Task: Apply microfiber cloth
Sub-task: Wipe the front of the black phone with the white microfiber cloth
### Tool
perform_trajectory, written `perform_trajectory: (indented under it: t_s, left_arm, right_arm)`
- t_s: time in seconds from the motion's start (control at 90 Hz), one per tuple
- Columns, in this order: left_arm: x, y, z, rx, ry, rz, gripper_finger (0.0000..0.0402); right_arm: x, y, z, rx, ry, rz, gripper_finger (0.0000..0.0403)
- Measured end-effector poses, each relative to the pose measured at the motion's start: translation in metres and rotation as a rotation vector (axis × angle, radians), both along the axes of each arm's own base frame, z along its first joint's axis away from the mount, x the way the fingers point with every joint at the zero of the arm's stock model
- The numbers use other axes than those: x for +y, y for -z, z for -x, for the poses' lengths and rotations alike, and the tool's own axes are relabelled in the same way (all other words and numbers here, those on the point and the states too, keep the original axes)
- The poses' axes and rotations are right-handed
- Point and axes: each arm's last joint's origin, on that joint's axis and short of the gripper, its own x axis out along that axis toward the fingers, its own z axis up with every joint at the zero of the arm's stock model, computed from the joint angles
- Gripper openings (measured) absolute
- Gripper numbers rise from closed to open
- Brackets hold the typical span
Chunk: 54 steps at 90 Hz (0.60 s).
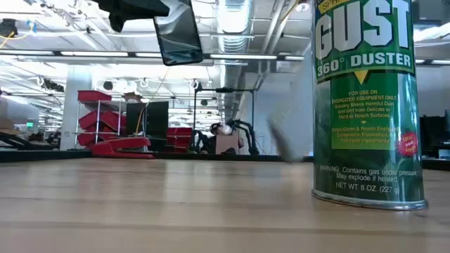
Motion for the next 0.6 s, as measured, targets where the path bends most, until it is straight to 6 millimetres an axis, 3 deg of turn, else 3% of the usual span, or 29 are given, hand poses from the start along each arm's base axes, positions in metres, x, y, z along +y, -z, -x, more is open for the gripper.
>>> perform_trajectory:
  t_s: [0.167,0.289,0.6]
  left_arm:
    - [0.0,0.0,0.0,0.001,0.0,0.0,0.0006]
    - [0.0,0.0,0.0,0.005,0.001,0.0,0.0006]
    - [0.0,0.0,0.0,0.003,0.001,0.003,0.0006]
  right_arm:
    - [-0.043,0.019,-0.004,0.015,0.098,-0.004,0.0001]
    - [-0.059,0.021,-0.007,-0.027,0.127,-0.001,0.0017]
    - [-0.055,0.002,-0.025,-0.208,-0.029,0.083,0.0096]
